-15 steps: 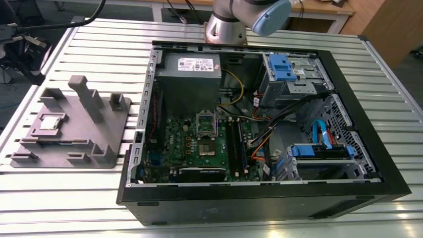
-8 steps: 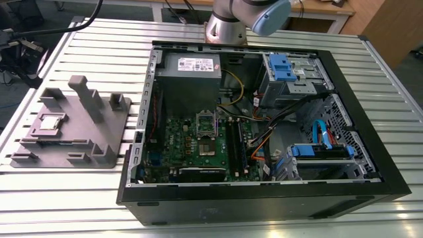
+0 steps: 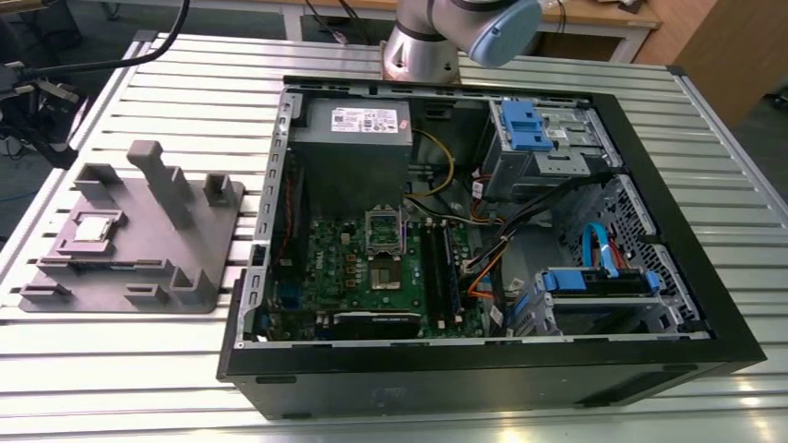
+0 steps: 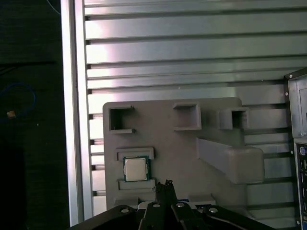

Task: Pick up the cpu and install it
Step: 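Pick up the cpu and move it towards the insertion slot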

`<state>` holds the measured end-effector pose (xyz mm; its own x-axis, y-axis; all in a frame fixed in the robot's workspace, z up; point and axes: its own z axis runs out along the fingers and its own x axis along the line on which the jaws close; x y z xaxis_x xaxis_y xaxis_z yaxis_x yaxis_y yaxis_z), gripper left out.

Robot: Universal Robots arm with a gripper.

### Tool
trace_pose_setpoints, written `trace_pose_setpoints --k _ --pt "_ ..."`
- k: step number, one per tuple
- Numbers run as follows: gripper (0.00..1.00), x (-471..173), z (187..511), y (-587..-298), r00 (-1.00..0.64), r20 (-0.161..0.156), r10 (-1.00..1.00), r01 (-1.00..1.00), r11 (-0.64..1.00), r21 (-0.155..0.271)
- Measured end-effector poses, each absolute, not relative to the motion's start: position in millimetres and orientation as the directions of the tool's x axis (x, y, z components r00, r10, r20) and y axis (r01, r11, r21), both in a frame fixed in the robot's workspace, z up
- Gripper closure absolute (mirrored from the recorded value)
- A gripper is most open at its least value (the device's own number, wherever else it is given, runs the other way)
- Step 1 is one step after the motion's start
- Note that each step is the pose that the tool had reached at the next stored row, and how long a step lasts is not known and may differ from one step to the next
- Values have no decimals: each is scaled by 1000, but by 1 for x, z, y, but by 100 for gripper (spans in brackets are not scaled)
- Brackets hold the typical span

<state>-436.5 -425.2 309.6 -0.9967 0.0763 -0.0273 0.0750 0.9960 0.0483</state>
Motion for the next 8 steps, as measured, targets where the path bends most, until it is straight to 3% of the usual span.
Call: trace_pose_setpoints --k 8 --pt "89 -439 305 -425 -997 -27 76 75 996 48"
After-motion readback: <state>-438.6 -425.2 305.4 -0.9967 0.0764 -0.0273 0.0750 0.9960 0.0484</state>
